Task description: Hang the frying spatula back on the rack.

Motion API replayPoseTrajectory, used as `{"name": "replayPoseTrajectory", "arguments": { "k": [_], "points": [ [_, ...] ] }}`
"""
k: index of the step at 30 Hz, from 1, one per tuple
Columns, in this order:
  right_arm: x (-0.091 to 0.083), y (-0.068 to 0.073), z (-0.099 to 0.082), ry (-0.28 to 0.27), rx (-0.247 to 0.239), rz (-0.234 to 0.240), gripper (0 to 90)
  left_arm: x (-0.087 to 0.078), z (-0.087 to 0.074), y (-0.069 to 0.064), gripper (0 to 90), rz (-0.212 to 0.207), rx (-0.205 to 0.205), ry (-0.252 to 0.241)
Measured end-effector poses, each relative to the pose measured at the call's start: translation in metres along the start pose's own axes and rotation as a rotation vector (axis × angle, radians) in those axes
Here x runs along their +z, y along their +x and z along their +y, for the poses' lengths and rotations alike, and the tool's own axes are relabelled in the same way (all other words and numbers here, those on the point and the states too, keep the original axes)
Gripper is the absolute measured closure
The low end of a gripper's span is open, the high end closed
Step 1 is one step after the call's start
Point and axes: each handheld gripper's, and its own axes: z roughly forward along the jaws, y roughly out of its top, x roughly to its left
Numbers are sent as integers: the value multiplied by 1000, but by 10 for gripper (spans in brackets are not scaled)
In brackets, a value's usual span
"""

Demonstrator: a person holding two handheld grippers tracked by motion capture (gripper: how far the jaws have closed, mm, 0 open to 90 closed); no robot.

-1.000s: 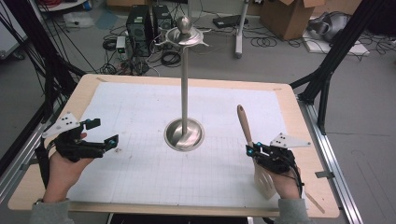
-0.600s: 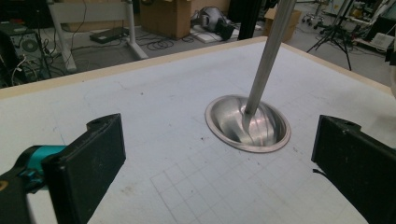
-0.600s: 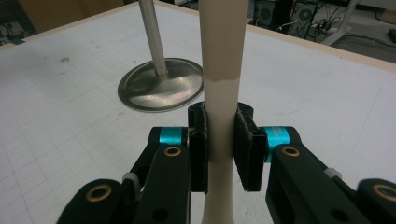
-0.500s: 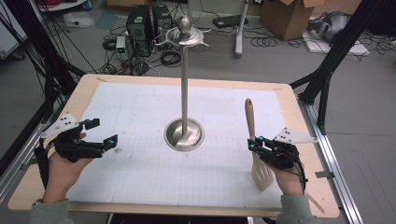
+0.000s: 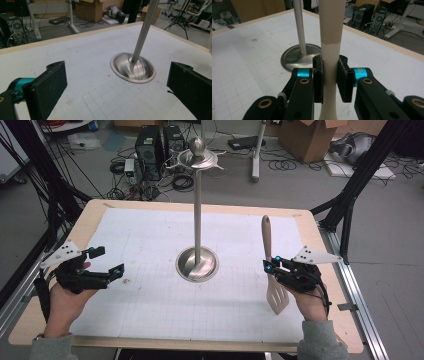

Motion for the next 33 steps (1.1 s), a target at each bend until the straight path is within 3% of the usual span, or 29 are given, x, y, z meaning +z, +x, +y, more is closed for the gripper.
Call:
{"name": "replayPoseTrajectory", "arguments": {
  "k": [18,33],
  "points": [
    [7,4,41,-12,-45,77,778,-1,0,-1,33,-2,0,-3],
    [10,7,69,-12,-64,98,778,-3,1,-1,34,-6,-1,-9]
  ]
}}
